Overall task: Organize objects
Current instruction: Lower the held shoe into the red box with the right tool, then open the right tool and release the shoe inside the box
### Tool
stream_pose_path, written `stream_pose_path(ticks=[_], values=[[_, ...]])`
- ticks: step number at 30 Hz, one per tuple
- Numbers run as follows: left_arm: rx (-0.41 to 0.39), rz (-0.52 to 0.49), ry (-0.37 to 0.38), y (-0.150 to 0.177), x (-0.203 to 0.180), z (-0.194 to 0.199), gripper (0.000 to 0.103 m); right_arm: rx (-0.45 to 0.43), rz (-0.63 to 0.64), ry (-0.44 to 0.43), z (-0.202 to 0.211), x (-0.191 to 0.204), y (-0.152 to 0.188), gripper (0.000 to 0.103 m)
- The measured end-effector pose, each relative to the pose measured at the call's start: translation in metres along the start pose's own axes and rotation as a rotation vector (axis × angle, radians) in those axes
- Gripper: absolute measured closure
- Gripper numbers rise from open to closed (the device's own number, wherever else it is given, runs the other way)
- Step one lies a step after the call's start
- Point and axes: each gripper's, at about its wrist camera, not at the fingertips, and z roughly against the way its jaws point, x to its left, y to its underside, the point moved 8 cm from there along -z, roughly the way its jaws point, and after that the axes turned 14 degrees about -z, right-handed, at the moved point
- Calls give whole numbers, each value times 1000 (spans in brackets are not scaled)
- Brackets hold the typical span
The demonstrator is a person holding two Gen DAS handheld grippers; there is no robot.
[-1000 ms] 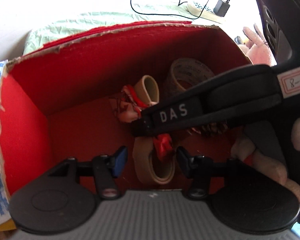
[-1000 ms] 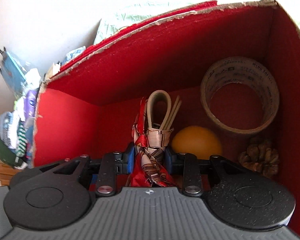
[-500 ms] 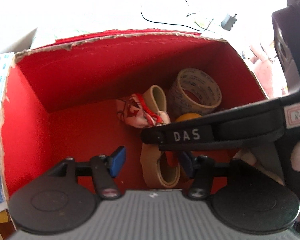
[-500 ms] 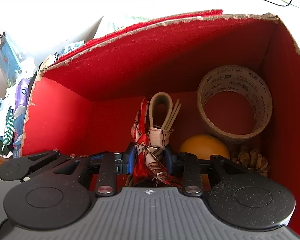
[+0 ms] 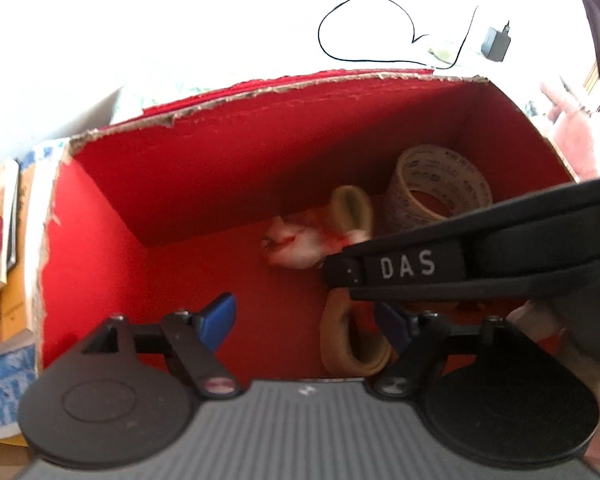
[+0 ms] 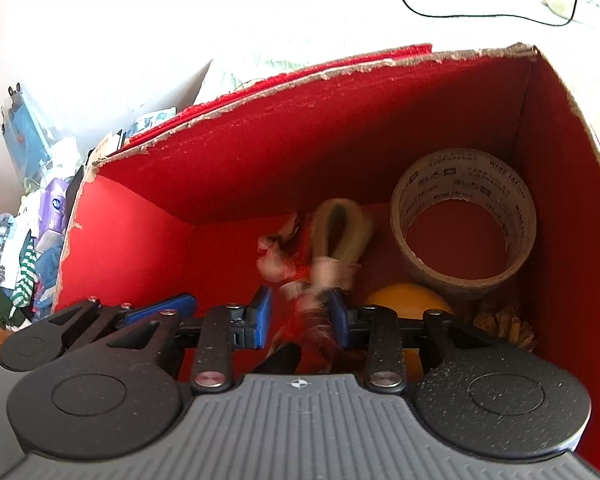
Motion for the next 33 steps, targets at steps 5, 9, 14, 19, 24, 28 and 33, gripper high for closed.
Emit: stream_pose_path(ticks=[5, 9, 14, 19, 24, 28, 33], values=[[-5, 7, -2, -1, 2, -1, 26, -12, -17, -4, 1, 2, -7, 68], [-10, 9, -15, -1, 2, 0, 25, -9, -38, -21, -2, -6, -18, 68], [-18, 13, -34, -1, 2, 1, 25, -18, -42, -32, 3, -10, -18, 68], [-22, 17, -53, -2, 1, 2, 25, -26, -42, -36, 2, -9, -24, 69], [-24, 10, -63, -3, 2, 2, 23, -31, -43, -39, 12, -15, -21, 69], [-19, 42, -40, -2, 5, 1, 22, -32, -45, -44, 13, -16, -22, 69], [-25, 50, -45, -2, 5, 1, 22, -35, -46, -46, 14, -15, -21, 69]])
